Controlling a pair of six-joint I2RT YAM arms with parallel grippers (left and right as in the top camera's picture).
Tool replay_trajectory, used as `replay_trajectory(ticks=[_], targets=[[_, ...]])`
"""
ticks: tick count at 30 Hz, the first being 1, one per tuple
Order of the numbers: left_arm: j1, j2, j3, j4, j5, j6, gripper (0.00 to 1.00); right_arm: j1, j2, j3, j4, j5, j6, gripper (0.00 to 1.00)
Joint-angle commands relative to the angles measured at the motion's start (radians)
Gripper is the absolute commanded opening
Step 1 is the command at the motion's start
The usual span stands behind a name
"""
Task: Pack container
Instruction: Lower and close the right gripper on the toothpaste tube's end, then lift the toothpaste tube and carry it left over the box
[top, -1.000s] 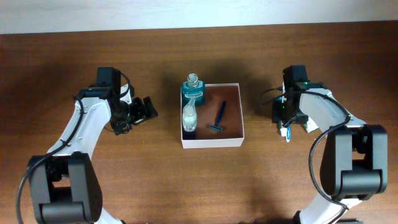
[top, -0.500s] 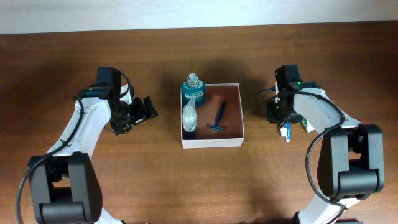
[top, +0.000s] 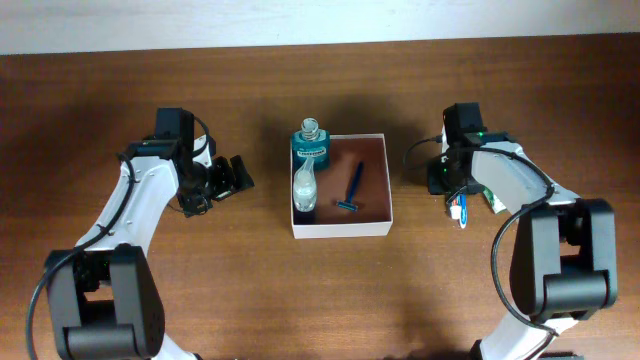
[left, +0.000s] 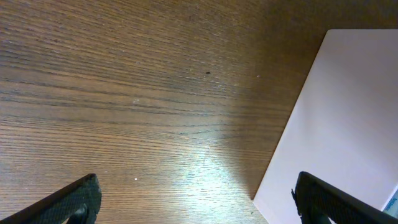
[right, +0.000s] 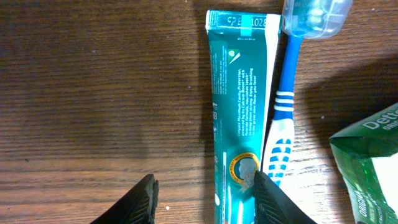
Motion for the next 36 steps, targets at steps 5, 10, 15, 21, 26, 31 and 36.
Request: replay_trajectory(ticks=[5, 10, 15, 21, 26, 31, 36], targets=[[0.002, 0.009, -0.006, 0.0, 0.0, 0.002, 0.99, 0.005, 0.034, -0.013, 0.006, -0.013, 0.008, 0.43], [0.002, 0.009, -0.006, 0.0, 0.0, 0.001, 0.99, 0.005, 0.036, -0.036, 0.024, -0.013, 0.008, 0.43], [0.002, 0.009, -0.006, 0.0, 0.0, 0.002, 0.99, 0.005, 0.037, -0.04, 0.028, -0.012, 0.032, 0.39], [0.002, 0.009, -0.006, 0.0, 0.0, 0.002, 0.99, 0.005, 0.037, -0.041, 0.029, -0.009, 0.095, 0.24], [0.002, 0.009, -0.006, 0.0, 0.0, 0.002, 0.99, 0.005, 0.037, -0.04, 0.021, -0.009, 0.095, 0.18], [0.002, 0.009, -0.006, 0.0, 0.0, 0.002, 0.99, 0.005, 0.024, -0.03, 0.005, -0.002, 0.094, 0.08], [0.002, 0.009, -0.006, 0.0, 0.0, 0.001, 0.99, 0.005, -0.003, 0.012, -0.039, -0.003, 0.091, 0.07]])
